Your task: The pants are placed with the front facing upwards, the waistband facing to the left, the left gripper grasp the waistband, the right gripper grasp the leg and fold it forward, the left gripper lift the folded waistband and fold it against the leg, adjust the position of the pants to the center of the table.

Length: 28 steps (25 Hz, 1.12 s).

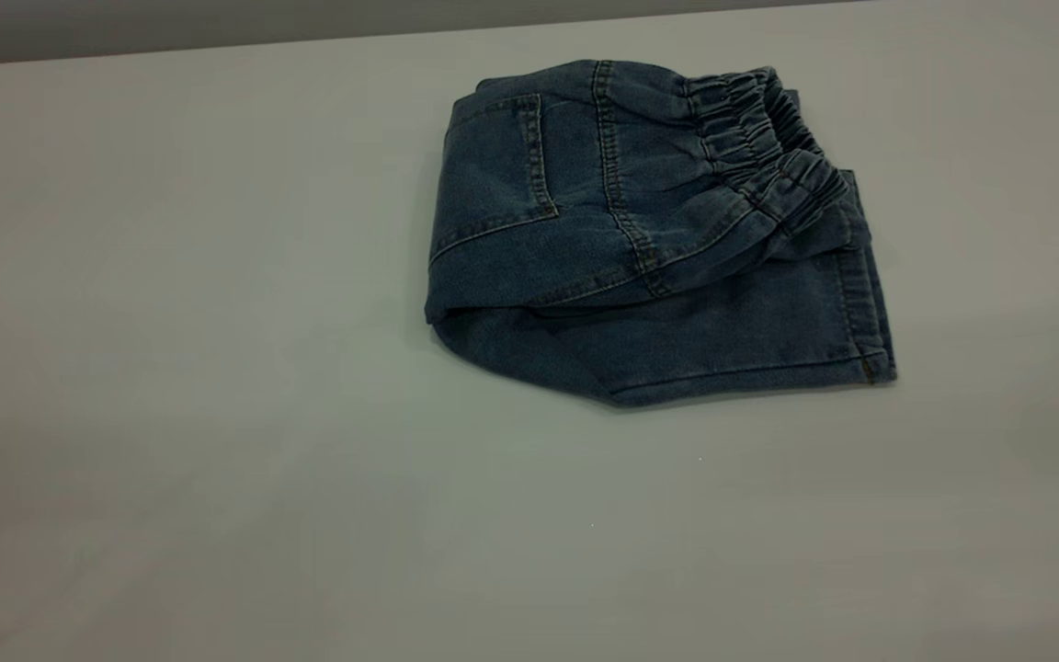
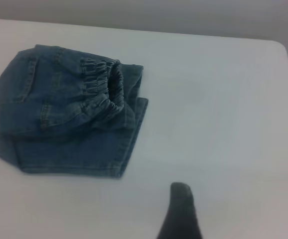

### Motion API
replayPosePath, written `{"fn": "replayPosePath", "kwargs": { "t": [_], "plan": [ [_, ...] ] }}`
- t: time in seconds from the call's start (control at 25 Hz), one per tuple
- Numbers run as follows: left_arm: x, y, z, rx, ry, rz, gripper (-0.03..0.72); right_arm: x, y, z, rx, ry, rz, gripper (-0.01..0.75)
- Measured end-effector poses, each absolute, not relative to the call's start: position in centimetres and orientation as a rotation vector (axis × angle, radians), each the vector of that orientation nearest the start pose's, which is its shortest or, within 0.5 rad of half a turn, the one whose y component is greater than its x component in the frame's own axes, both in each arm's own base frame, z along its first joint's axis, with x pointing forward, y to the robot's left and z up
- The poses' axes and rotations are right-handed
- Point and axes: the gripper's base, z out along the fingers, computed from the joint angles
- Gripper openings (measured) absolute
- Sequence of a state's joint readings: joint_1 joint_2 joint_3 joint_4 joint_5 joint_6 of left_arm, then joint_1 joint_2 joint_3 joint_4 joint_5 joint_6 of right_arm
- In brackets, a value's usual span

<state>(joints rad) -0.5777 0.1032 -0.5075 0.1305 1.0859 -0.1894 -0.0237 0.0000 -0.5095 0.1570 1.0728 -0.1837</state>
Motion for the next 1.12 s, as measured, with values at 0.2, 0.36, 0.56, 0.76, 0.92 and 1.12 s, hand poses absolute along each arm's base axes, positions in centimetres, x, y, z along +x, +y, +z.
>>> {"fn": "replayPosePath", "kwargs": {
  "t": [0.2, 0.36, 0.56, 0.76, 0.92, 1.12],
  "plan": [
    [0.5, 0.9, 27.8, 0.201, 2.107, -0.183, 0.496, -0.8, 1.2, 28.0, -0.277, 2.020, 0.121, 0.477],
    [0.4, 1.0, 27.8, 0.019, 2.111, -0.080, 0.496, -0.8, 1.2, 28.0, -0.310, 2.016, 0.144, 0.477],
    [0.2, 1.0, 27.8, -0.147, 2.105, 0.014, 0.496, -0.8, 1.2, 28.0, -0.306, 2.016, 0.141, 0.477],
    [0.1, 1.0, 27.8, -0.182, 2.099, 0.034, 0.496, -0.8, 1.2, 28.0, -0.287, 2.019, 0.128, 0.477],
    [-0.7, 1.1, 27.8, -0.181, 2.048, 0.027, 0.496, -0.8, 1.2, 28.0, -0.265, 2.021, 0.117, 0.477],
    [-0.7, 1.1, 27.8, -0.179, 2.048, 0.026, 0.496, -0.8, 1.2, 28.0, -0.265, 2.021, 0.116, 0.477]
  ]
}}
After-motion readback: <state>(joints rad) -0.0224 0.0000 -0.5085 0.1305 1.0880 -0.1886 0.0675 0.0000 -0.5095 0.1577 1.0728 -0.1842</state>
